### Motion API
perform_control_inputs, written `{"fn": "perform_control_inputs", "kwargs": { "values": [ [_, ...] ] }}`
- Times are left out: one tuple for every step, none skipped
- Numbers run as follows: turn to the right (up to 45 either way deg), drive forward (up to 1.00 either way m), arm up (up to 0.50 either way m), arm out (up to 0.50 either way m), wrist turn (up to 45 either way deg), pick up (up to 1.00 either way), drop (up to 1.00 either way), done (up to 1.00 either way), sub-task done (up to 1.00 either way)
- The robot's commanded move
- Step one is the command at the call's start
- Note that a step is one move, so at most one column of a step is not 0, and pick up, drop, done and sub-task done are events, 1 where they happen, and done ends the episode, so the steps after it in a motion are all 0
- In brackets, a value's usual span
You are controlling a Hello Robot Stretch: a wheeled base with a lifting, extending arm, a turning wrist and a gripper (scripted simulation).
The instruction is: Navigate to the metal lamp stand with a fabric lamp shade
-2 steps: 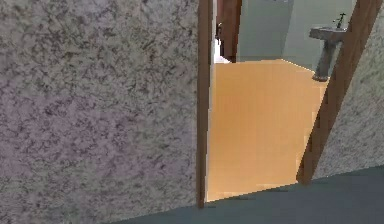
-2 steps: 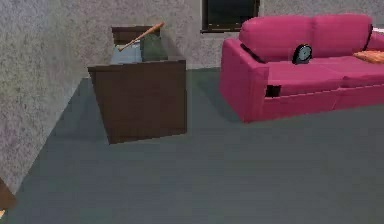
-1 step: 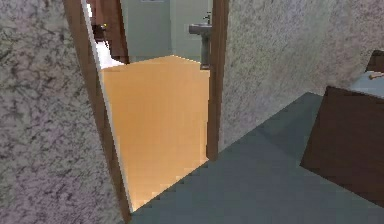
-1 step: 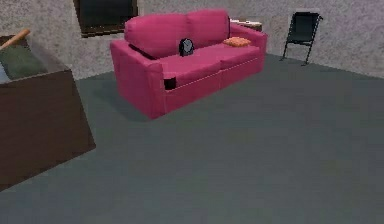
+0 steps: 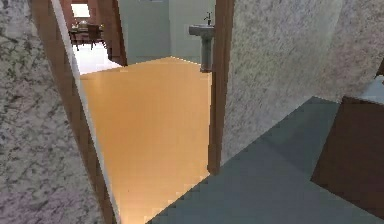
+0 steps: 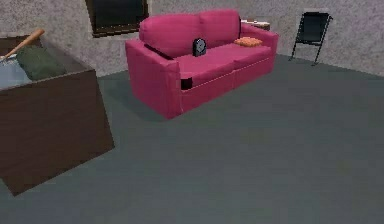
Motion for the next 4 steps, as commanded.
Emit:
{"fn": "perform_control_inputs", "kwargs": {
  "values": [
    [6.0, 0.0, 0.0, 0.0, 0.0, 0.0, 0.0, 0.0, 0.0],
    [0.0, 0.75, 0.0, 0.0, 0.0, 0.0, 0.0, 0.0, 0.0],
    [36.0, 0.0, 0.0, 0.0, 0.0, 0.0, 0.0, 0.0, 0.0],
    [0.0, 0.05, 0.0, 0.0, 0.0, 0.0, 0.0, 0.0, 0.0]
  ]
}}
